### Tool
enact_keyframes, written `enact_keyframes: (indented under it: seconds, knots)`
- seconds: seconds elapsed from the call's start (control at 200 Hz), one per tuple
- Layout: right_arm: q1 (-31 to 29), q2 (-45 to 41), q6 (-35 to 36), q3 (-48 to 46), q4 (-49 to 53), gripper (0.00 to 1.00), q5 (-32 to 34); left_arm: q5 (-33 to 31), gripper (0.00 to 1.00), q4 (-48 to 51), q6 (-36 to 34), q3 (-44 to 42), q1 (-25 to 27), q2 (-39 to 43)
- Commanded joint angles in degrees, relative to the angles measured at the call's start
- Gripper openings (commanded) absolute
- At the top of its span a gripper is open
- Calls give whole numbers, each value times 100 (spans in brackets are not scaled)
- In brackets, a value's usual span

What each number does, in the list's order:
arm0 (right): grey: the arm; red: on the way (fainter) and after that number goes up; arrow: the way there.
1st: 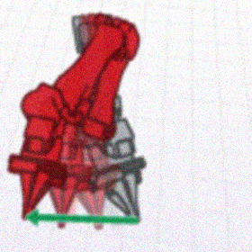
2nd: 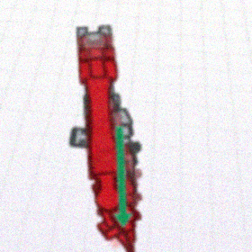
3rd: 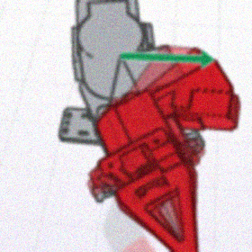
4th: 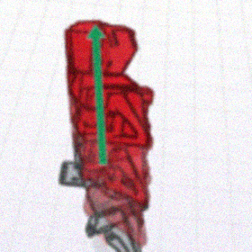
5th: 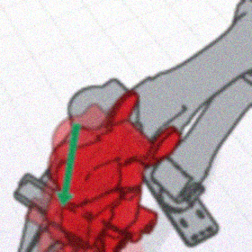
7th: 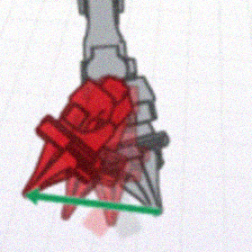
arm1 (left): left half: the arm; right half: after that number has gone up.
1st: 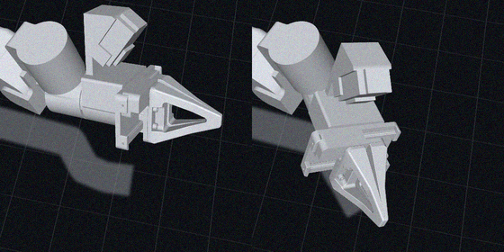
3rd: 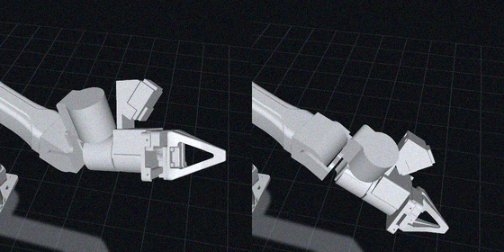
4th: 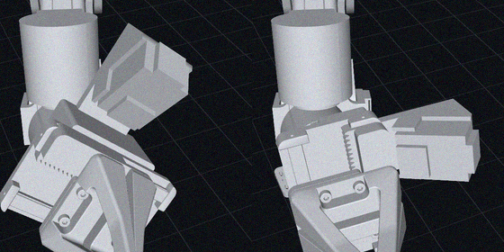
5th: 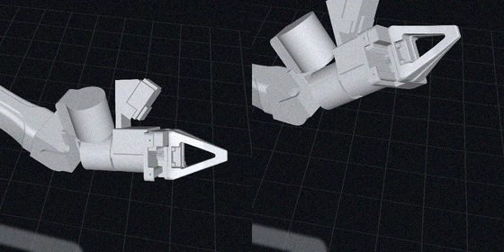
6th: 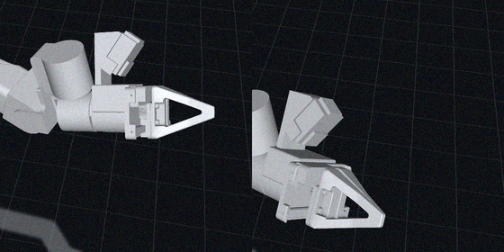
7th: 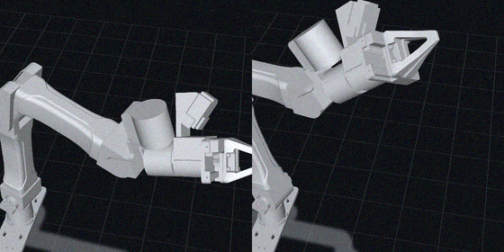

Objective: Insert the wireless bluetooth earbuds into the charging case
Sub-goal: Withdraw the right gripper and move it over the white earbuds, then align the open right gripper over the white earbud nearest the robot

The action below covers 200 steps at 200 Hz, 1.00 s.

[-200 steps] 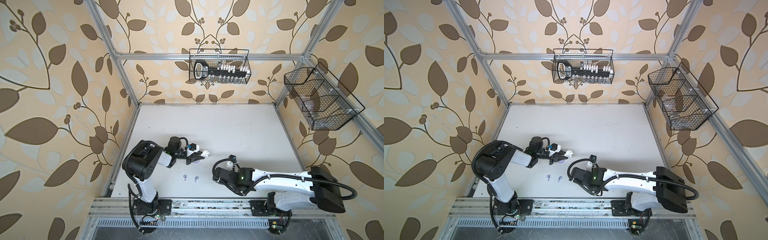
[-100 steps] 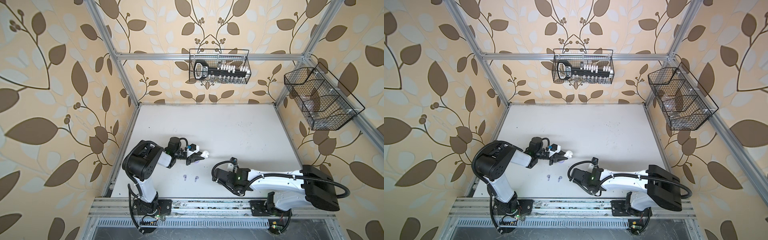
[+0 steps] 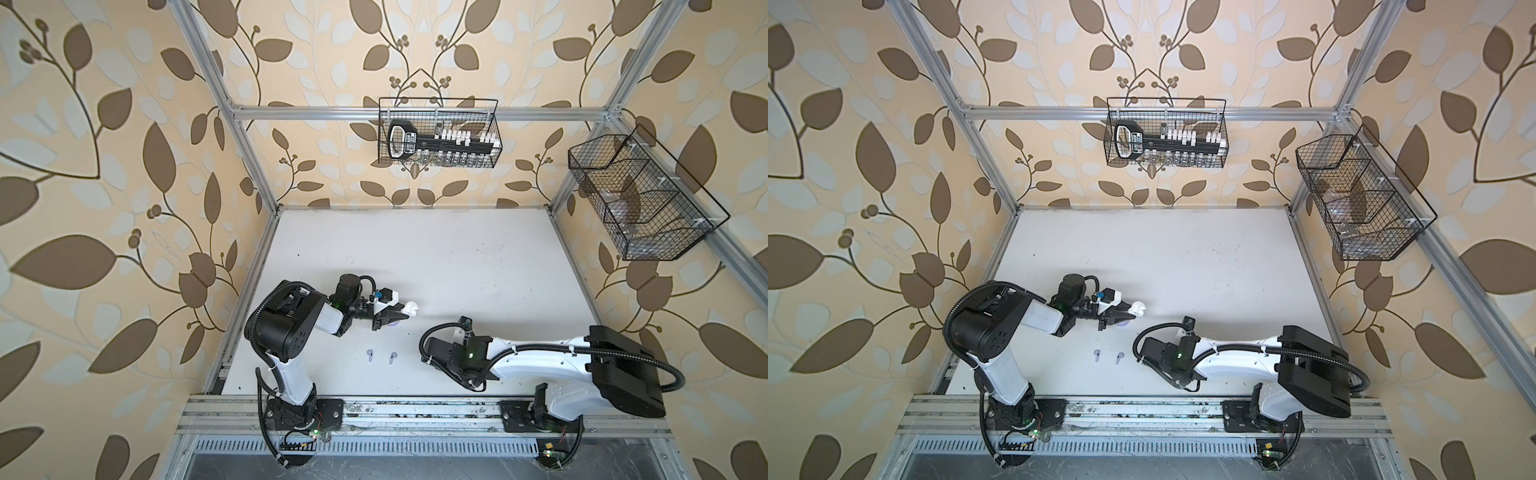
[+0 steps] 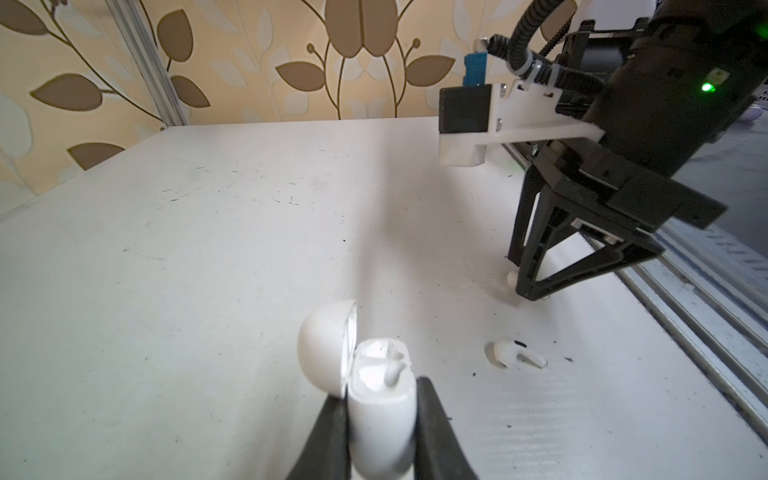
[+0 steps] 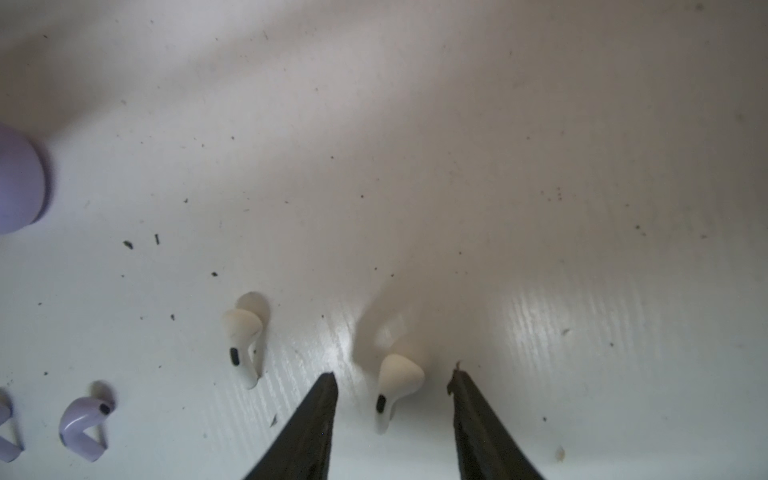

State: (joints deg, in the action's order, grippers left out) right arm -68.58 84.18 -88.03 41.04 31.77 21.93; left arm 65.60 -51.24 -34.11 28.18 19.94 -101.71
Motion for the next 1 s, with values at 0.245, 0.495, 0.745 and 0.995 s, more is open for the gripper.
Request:
enact_keyframes:
  seconds: [0.245, 0.495, 0.745, 0.995]
  knots:
    - [38, 538, 339, 406, 113, 45, -154, 70, 0, -219, -53, -32, 53, 221]
    - [-15, 773, 526, 684, 371, 45, -113, 75, 0, -226, -43, -46, 53, 217]
    - [-15, 916, 945, 921, 822, 44, -41, 67, 0, -228, -49, -43, 53, 222]
    - [0, 1033, 1222, 1081, 848, 43, -56, 61, 0, -237, -35, -49, 56, 215]
